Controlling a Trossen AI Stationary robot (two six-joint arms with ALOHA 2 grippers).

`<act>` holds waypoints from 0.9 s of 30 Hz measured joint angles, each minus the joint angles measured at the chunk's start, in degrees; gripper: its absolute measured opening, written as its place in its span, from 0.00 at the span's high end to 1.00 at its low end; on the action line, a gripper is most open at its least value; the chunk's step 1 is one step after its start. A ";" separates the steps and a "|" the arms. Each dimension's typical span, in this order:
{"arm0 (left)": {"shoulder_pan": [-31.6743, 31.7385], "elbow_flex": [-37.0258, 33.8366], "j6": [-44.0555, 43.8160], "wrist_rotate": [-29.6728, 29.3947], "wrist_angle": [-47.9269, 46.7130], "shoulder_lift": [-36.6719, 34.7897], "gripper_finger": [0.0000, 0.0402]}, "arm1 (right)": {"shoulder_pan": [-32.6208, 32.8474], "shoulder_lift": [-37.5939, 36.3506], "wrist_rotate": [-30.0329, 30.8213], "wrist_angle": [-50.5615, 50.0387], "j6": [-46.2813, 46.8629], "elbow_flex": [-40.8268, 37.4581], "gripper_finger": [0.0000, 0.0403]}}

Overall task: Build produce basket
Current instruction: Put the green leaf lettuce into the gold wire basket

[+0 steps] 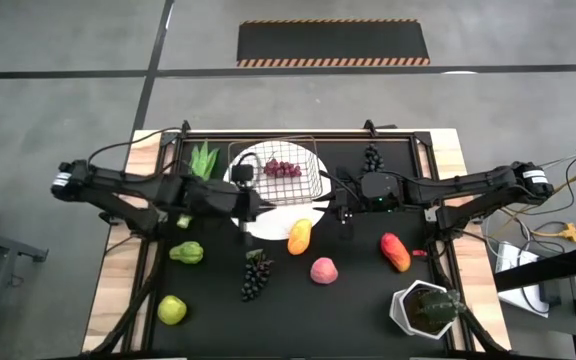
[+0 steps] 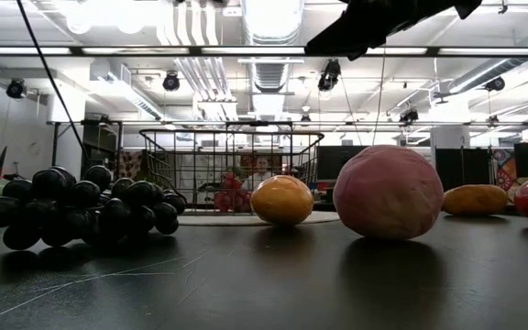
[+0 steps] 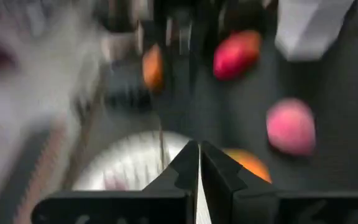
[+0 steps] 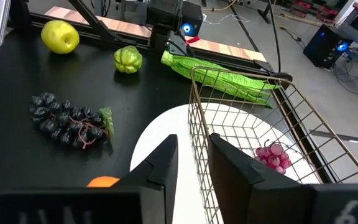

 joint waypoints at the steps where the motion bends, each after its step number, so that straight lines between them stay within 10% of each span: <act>1: 0.46 0.81 -4.57 -1.38 -5.22 0.20 1.00 | 0.00 0.00 0.00 -0.02 0.00 0.00 0.81; 6: 4.61 0.82 -32.56 -13.32 -31.40 -0.57 1.00 | 0.00 0.00 0.01 -0.04 -0.30 0.00 0.82; 11: 13.25 -4.04 -57.21 -12.15 -52.66 -0.65 1.00 | 0.00 0.00 0.02 -0.02 -0.26 0.00 0.80; 20: 25.56 -16.25 -48.89 -2.29 -38.23 -0.89 0.97 | 0.00 0.00 0.02 -0.08 3.44 0.04 0.72; 27: 30.64 -21.62 -46.01 -0.83 -32.09 -0.10 0.71 | 0.00 0.00 0.02 -0.66 4.64 0.04 0.56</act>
